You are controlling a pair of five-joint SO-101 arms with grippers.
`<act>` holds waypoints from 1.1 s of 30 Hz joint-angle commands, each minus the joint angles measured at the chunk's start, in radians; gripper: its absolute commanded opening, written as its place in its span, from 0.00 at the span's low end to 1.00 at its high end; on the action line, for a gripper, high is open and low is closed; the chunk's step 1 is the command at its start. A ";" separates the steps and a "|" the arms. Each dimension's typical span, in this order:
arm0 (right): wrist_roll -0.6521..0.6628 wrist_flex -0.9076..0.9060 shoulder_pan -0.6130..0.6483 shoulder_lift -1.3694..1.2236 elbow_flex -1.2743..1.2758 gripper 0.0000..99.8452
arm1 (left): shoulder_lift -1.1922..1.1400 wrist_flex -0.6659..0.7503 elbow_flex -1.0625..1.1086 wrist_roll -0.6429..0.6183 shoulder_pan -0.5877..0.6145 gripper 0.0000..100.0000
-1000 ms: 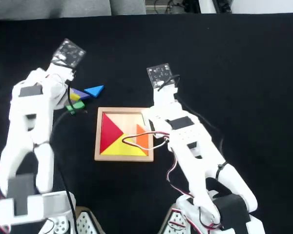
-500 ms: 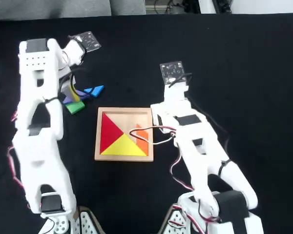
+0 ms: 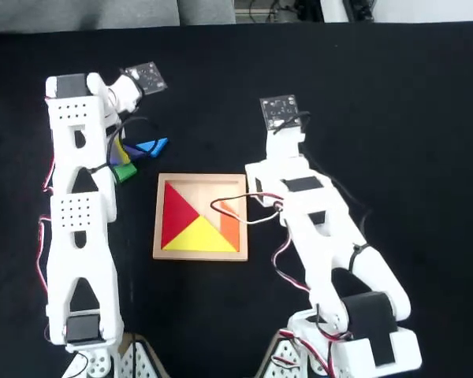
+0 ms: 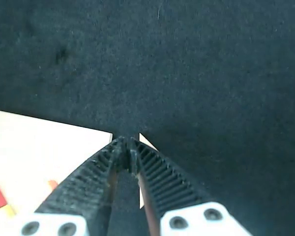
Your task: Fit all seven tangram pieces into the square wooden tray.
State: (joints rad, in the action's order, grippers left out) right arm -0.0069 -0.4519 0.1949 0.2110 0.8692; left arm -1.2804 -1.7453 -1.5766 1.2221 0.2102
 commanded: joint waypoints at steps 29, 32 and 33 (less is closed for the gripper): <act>0.011 0.018 -0.017 -0.002 -0.054 0.01 | 0.014 -0.014 0.117 0.094 -0.058 0.22; 0.011 0.018 -0.015 -0.002 -0.054 0.01 | 0.014 -0.015 0.124 0.092 -0.041 0.28; 0.011 0.018 -0.014 -0.002 -0.054 0.01 | 0.011 -0.015 0.124 0.092 -0.036 0.29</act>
State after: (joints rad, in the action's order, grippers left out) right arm -0.0069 -0.4519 0.1933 0.2110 0.8692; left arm -1.2912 -1.7499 -1.4538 1.3065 0.1427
